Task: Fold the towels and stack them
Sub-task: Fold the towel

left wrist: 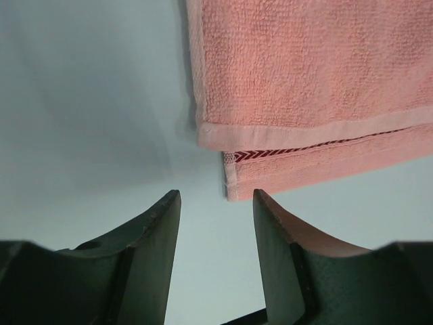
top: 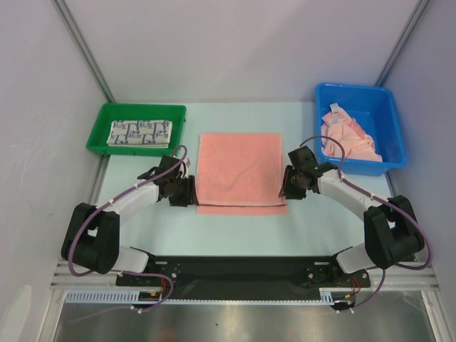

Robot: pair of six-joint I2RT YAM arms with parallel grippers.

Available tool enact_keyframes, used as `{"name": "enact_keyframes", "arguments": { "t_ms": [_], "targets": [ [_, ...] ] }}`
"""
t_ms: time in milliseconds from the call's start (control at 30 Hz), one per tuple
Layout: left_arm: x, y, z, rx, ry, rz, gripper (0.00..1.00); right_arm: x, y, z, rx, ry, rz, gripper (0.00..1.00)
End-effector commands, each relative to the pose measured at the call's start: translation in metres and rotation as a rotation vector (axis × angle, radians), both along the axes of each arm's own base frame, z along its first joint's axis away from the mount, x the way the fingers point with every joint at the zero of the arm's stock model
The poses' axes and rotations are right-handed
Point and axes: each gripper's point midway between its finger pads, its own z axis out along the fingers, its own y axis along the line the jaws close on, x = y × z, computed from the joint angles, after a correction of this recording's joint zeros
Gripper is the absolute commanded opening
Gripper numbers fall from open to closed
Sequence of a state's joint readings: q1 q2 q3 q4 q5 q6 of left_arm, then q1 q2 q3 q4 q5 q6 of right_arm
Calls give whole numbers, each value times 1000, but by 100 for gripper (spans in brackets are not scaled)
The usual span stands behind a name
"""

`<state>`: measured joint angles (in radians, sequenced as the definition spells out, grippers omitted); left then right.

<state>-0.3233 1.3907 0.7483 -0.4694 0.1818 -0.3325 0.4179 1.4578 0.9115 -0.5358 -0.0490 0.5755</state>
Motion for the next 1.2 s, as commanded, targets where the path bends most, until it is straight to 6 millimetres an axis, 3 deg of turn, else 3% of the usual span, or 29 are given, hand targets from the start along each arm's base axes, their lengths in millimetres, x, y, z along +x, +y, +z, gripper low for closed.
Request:
{"name": "enact_keyframes", "arguments": {
  "t_ms": [0,400,800,1167],
  "targets": [
    [24,-16,21,-101,-121,61,53,0,8,9,42,-38,-70,35],
    [28,-12,1,-94,-109,141,53,-5,0,-22,-17,-2,-132,35],
    [27,-7,-14,-70,-95,172,53,-7,0,-35,-30,11,-159,38],
    [32,-14,-23,-84,-59,163,40,-4,6,-42,-9,13,-162,29]
  ]
}}
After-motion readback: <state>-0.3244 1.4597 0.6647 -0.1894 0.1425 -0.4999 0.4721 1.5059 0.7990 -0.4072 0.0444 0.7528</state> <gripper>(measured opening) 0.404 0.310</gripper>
